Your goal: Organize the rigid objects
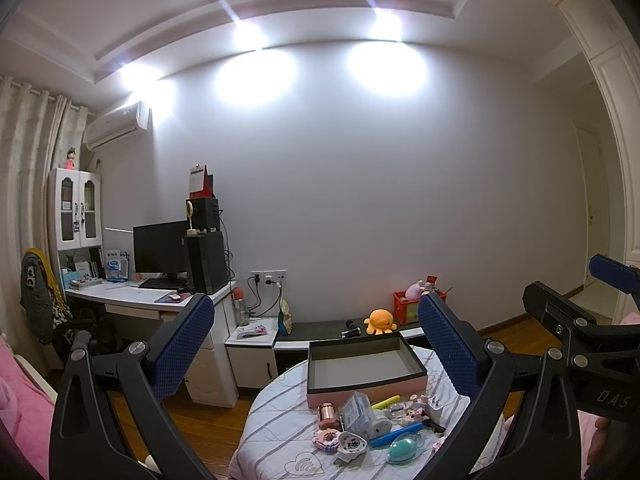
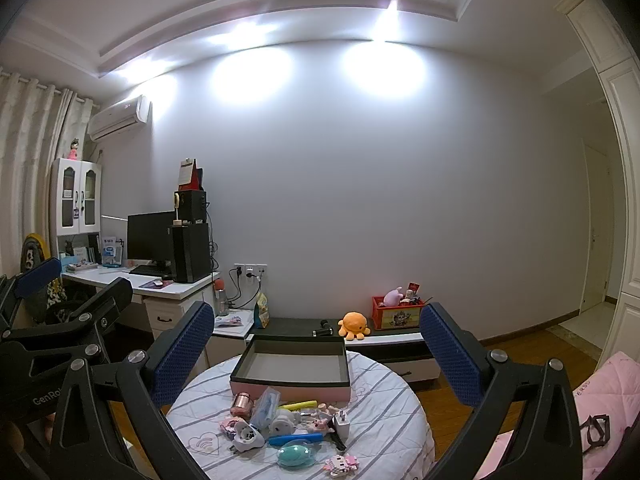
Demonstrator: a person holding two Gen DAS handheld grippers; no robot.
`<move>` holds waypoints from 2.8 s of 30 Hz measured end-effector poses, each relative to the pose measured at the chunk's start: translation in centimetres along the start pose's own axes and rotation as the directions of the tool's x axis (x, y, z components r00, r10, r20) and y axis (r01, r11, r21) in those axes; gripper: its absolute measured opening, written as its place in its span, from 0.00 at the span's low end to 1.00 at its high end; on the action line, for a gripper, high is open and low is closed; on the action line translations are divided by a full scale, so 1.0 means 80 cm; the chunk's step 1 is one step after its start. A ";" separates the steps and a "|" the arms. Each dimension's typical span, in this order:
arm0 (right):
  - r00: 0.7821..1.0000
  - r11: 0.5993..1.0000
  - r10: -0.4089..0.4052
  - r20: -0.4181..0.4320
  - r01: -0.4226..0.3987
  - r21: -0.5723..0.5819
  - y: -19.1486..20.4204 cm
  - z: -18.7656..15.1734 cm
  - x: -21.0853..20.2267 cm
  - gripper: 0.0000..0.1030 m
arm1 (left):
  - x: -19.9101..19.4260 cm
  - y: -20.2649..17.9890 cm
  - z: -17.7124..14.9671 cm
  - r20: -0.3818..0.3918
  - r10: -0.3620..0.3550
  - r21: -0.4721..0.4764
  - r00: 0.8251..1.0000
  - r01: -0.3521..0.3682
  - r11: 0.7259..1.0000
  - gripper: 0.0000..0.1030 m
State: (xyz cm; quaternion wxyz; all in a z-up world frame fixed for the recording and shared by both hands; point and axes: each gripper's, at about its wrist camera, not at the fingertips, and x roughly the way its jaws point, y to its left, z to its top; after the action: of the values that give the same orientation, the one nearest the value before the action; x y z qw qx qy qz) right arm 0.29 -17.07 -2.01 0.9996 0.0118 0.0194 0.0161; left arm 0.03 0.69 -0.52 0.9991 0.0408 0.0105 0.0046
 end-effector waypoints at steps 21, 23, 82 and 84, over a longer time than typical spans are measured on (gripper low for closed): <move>1.000 1.000 -0.001 -0.005 0.001 -0.009 -0.003 0.003 0.002 1.00 | 0.003 0.001 0.001 -0.004 -0.004 -0.001 1.000 0.004 1.000 1.00; 1.000 1.000 0.001 -0.006 -0.001 -0.010 -0.003 0.004 0.002 1.00 | 0.003 0.001 0.001 -0.003 -0.005 -0.001 1.000 0.005 1.000 1.00; 0.874 0.996 -0.004 -0.486 0.048 0.077 -0.076 -0.286 0.176 1.00 | 0.235 -0.041 -0.341 -0.563 -0.136 -0.018 0.815 0.153 0.988 1.00; 0.861 0.996 0.010 -0.509 0.036 0.079 -0.078 -0.297 0.179 1.00 | 0.244 -0.043 -0.351 -0.586 -0.148 -0.036 0.797 0.158 0.987 1.00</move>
State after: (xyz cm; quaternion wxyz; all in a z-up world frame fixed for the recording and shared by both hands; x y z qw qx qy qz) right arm 13.84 -22.27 -26.49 0.9577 0.0501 0.2832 0.0110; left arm 18.96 -0.23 -29.20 0.9438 0.0438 0.3213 -0.0638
